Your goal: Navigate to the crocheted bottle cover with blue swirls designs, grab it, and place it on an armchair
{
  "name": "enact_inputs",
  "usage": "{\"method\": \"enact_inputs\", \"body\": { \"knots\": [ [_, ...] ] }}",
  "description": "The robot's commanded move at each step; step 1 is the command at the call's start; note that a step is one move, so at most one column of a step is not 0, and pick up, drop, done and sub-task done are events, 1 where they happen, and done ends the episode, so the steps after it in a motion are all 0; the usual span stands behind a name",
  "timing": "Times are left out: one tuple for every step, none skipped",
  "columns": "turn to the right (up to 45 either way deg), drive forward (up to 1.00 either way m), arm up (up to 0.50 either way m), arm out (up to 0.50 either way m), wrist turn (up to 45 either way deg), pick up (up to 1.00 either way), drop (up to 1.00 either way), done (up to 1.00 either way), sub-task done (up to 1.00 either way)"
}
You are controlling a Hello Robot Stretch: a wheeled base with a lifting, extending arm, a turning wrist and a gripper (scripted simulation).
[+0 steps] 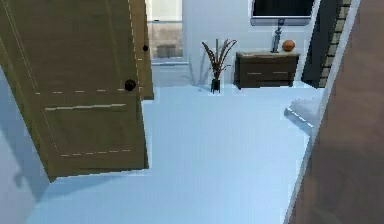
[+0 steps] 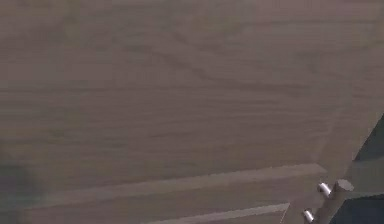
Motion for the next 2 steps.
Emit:
{"method": "enact_inputs", "body": {
  "knots": [
    [0.0, 1.0, 0.0, 0.0, 0.0, 0.0, 0.0, 0.0, 0.0],
    [-6.0, 0.0, 0.0, 0.0, 0.0, 0.0, 0.0, 0.0, 0.0]
  ]
}}
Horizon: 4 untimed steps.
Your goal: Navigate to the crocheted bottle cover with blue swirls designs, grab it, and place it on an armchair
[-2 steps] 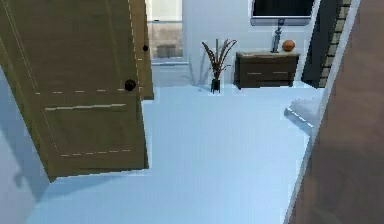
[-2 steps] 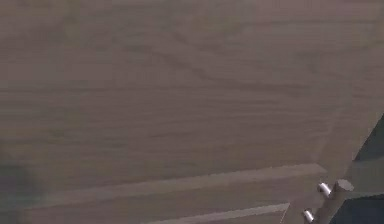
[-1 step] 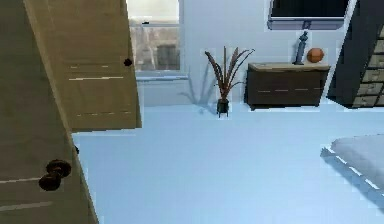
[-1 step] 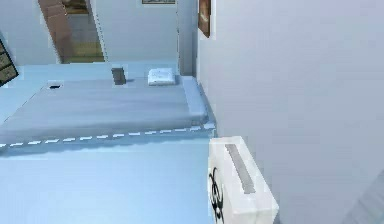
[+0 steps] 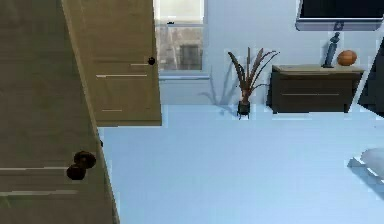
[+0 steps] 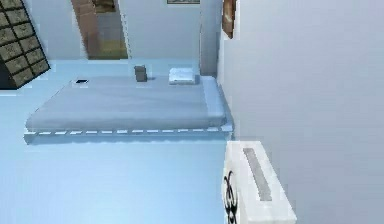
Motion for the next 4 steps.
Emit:
{"method": "enact_inputs", "body": {
  "knots": [
    [0.0, 0.45, 0.0, 0.0, 0.0, 0.0, 0.0, 0.0, 0.0],
    [-3.0, 0.0, 0.0, 0.0, 0.0, 0.0, 0.0, 0.0, 0.0],
    [45.0, 0.0, 0.0, 0.0, 0.0, 0.0, 0.0, 0.0, 0.0],
    [45.0, 0.0, 0.0, 0.0, 0.0, 0.0, 0.0, 0.0, 0.0]
  ]
}}
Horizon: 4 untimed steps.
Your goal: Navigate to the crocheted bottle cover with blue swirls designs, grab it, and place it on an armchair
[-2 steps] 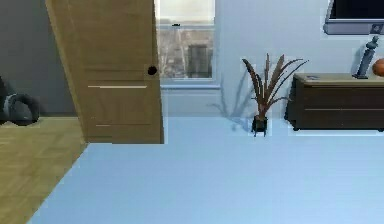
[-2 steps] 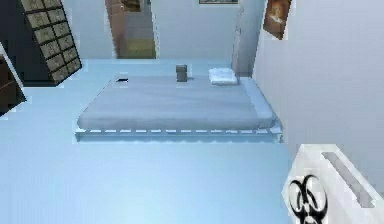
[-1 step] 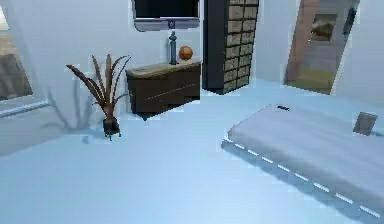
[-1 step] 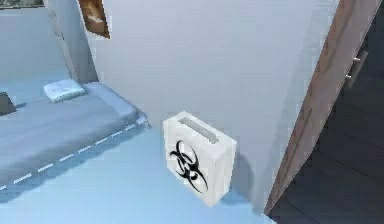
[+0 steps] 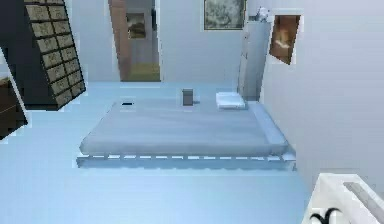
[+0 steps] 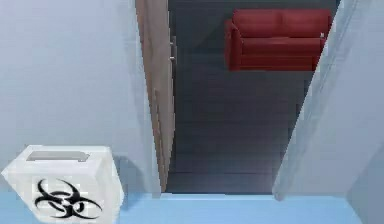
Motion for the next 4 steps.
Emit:
{"method": "enact_inputs", "body": {
  "knots": [
    [45.0, 0.0, 0.0, 0.0, 0.0, 0.0, 0.0, 0.0, 0.0],
    [18.0, 0.0, 0.0, 0.0, 0.0, 0.0, 0.0, 0.0, 0.0],
    [0.0, 0.05, 0.0, 0.0, 0.0, 0.0, 0.0, 0.0, 0.0],
    [-21.0, 0.0, 0.0, 0.0, 0.0, 0.0, 0.0, 0.0, 0.0]
  ]
}}
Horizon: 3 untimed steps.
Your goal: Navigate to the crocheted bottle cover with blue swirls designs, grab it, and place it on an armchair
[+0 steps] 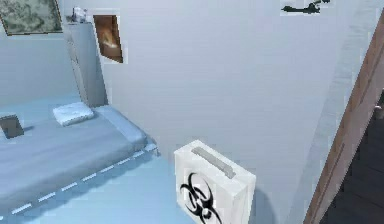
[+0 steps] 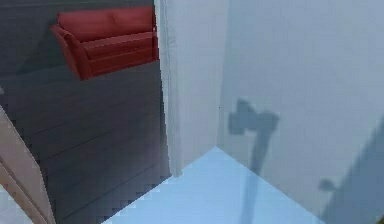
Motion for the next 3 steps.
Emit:
{"method": "enact_inputs", "body": {
  "knots": [
    [0.0, 0.15, 0.0, 0.0, 0.0, 0.0, 0.0, 0.0, 0.0],
    [-45.0, 0.0, 0.0, 0.0, 0.0, 0.0, 0.0, 0.0, 0.0],
    [-45.0, 0.0, 0.0, 0.0, 0.0, 0.0, 0.0, 0.0, 0.0]
  ]
}}
